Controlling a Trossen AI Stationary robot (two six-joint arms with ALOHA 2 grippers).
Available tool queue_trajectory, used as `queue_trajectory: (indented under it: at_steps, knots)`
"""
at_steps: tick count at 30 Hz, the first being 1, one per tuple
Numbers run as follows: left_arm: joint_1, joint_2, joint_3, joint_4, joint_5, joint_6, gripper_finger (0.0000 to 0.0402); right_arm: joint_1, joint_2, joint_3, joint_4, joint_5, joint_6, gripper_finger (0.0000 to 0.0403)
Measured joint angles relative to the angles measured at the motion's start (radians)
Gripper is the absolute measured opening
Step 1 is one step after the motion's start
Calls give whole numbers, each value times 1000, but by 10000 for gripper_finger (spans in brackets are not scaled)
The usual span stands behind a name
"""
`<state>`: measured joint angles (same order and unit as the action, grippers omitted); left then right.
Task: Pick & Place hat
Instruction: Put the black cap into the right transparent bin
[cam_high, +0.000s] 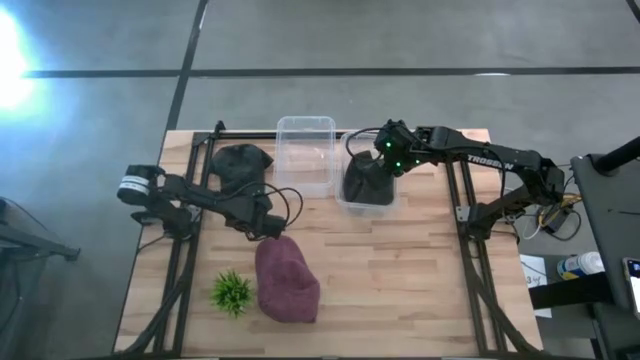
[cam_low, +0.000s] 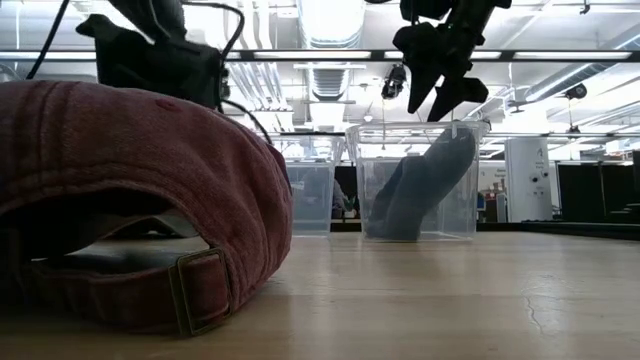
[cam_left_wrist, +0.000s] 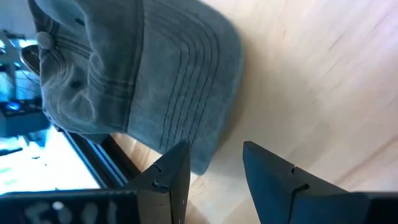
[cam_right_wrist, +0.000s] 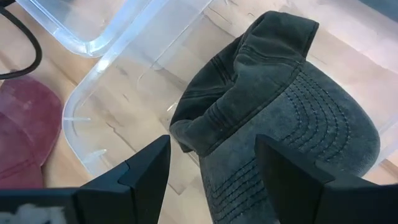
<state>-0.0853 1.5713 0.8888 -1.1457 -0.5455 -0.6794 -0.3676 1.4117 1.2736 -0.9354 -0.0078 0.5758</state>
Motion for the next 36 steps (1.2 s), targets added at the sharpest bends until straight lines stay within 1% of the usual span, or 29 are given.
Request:
queue_trajectory:
  at_steps: [4,10,16,21,27,29,32,34,36]
  knots:
    - [3,18,-18,23,-7,19,143,0,0,-6,1,0,0,228]
    - [5,64,-46,62,-14,92,143,0,0,-18,1,1,0,228]
    - [6,122,-70,73,-162,111,143,0,0,-19,3,2,1,228]
    - [6,141,-75,71,-214,104,143,1,0,-19,3,2,1,228]
    - [7,142,-75,72,-379,94,142,0,0,-19,3,2,1,228]
    - [11,142,-75,73,-395,105,142,0,0,-19,3,2,1,228]
    - [17,142,-77,73,-390,109,138,0,0,-19,3,2,1,228]
    - [18,142,-78,73,-389,109,124,0,0,-20,3,3,1,228]
    - [18,142,-78,73,-390,110,100,0,0,-20,3,7,1,228]
